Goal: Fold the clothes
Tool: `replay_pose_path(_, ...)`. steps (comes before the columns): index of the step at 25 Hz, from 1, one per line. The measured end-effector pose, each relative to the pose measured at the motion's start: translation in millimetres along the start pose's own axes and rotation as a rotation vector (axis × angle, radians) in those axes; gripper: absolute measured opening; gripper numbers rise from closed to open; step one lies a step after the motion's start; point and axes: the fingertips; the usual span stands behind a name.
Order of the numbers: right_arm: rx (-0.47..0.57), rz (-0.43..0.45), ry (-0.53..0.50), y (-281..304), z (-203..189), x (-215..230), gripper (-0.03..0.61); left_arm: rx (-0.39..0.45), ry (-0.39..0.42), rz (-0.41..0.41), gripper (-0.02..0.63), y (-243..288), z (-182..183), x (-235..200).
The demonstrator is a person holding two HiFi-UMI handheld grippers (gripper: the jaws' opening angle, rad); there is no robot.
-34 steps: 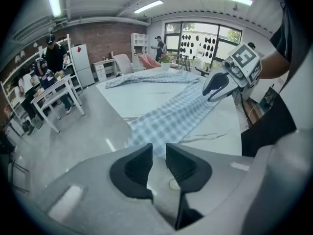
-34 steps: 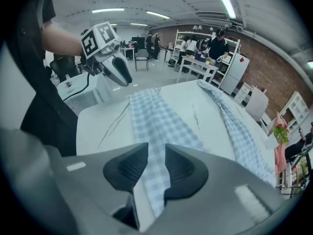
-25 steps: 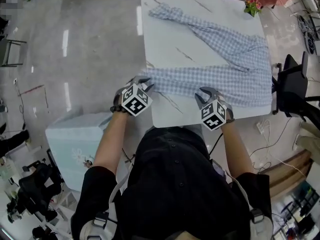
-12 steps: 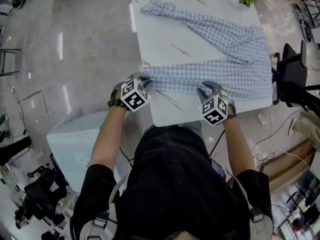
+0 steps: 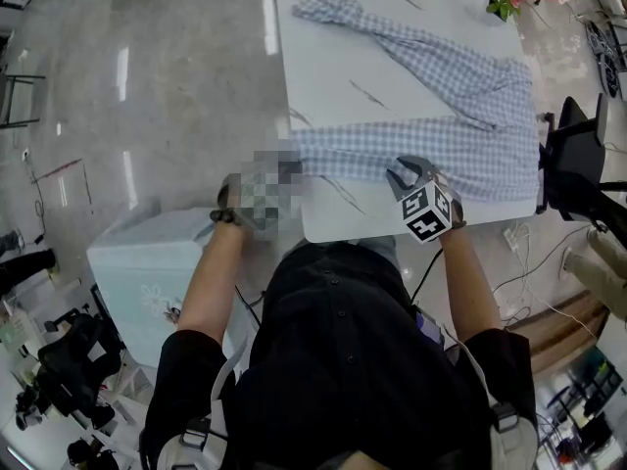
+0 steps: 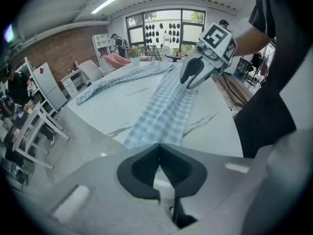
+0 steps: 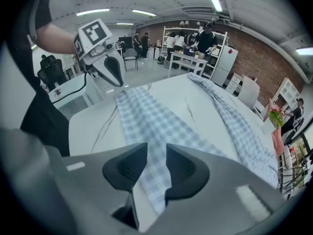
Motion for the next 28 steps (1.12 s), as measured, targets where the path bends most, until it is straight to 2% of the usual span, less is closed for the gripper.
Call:
replay_pose_path(5,0.005,-0.001,-0.039,-0.3,15.9,5.4,0.123,-0.018,-0.021,0.016,0.009,1.7,-8.6,0.7)
replay_pose_path(7,0.009,0.012,-0.055,1.9,22.8,4.8,0.123,-0.014,-0.028,0.027,0.03,4.9,-5.4,-4.9)
replay_pose_path(9,0.009,0.019,-0.066,4.5,27.5,3.6,0.123,-0.001,-0.012,0.023,0.077,5.6,0.3,-10.3)
replay_pose_path(14,0.005,0.019,-0.049,7.5,29.4,-1.6,0.123,0.018,0.098,-0.068,0.123,11.4,12.9,-15.5)
replay_pose_path(20,-0.002,-0.008,0.01,-0.4,17.3,5.8,0.123,-0.018,0.19,-0.192,0.141,24.7,14.8,-10.4)
replay_pose_path(24,0.005,-0.027,0.045,-9.7,8.3,8.1,0.123,-0.063,0.234,-0.24,0.131,28.2,8.2,-2.1)
replay_pose_path(28,-0.006,-0.002,0.063,-10.6,-6.8,-0.2,0.121,-0.07,0.237,-0.255,0.039,24.1,8.0,5.9)
Point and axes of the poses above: the fingertips, and each gripper's own axes: y forward along the fingers, x to its right, z out of its top, and after that the axes turned 14 degrees about z, right-handed
